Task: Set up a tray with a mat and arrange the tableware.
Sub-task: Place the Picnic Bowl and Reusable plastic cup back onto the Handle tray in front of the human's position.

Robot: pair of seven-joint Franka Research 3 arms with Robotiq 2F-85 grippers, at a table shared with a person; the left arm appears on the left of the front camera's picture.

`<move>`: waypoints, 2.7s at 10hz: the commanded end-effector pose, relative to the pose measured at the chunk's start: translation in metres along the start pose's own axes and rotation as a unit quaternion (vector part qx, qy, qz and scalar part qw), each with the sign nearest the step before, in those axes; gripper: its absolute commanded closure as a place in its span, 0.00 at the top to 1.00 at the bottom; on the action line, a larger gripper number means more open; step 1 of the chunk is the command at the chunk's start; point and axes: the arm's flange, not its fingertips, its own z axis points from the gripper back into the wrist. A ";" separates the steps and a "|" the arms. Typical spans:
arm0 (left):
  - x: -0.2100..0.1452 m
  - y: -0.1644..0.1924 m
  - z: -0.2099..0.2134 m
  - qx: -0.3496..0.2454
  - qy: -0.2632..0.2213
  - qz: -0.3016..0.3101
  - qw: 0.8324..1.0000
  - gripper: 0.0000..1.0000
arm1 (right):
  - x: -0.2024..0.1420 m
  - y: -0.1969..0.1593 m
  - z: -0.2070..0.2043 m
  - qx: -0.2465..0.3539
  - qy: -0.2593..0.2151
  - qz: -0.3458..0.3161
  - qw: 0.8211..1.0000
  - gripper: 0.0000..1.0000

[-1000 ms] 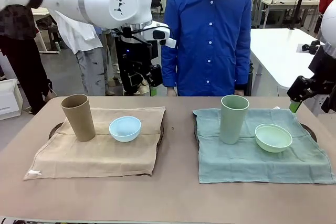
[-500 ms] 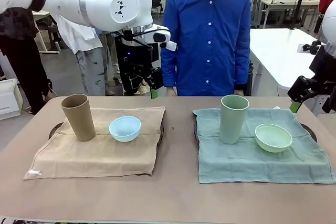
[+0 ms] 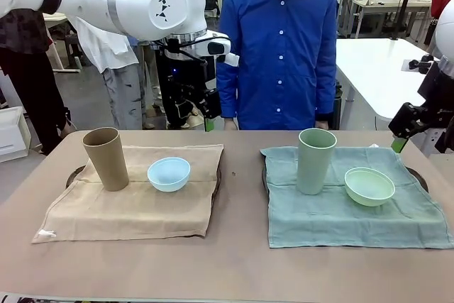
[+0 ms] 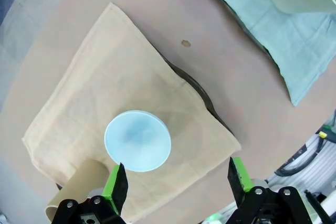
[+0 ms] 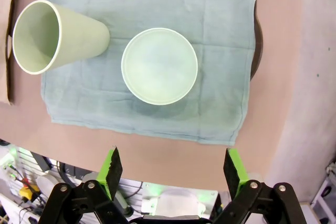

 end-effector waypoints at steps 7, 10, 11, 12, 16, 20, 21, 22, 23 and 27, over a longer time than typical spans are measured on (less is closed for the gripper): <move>-0.081 0.026 0.040 -0.067 -0.036 0.059 0.995 1.00 | -0.005 -0.001 0.005 0.023 -0.005 0.014 1.000 1.00; -0.136 0.084 0.059 -0.104 -0.057 0.134 0.984 1.00 | -0.003 -0.016 0.029 0.098 -0.013 0.013 0.995 1.00; -0.153 0.110 0.061 -0.131 -0.073 0.160 0.976 1.00 | -0.004 -0.030 0.041 0.129 -0.026 0.003 0.991 1.00; -0.173 0.135 0.064 -0.178 -0.091 0.175 0.964 1.00 | -0.005 -0.045 0.052 0.178 -0.038 -0.014 0.983 1.00; -0.231 0.204 0.059 -0.330 -0.176 0.195 0.907 1.00 | -0.014 -0.119 0.064 0.333 -0.037 -0.115 0.935 1.00; -0.307 0.242 0.051 -0.436 -0.265 0.227 0.830 1.00 | -0.035 -0.176 0.062 0.410 -0.024 -0.181 0.894 1.00; -0.316 0.246 0.041 -0.451 -0.260 0.238 0.820 1.00 | -0.042 -0.187 0.064 0.433 -0.035 -0.188 0.881 1.00; -0.326 0.252 0.030 -0.468 -0.271 0.247 0.804 1.00 | -0.048 -0.197 0.063 0.450 -0.045 -0.195 0.870 1.00; -0.331 0.257 0.019 -0.483 -0.275 0.250 0.793 1.00 | -0.053 -0.207 0.061 0.475 -0.051 -0.199 0.856 1.00; -0.342 0.252 0.009 -0.502 -0.308 0.263 0.765 1.00 | -0.066 -0.221 0.039 0.499 -0.024 -0.241 0.832 1.00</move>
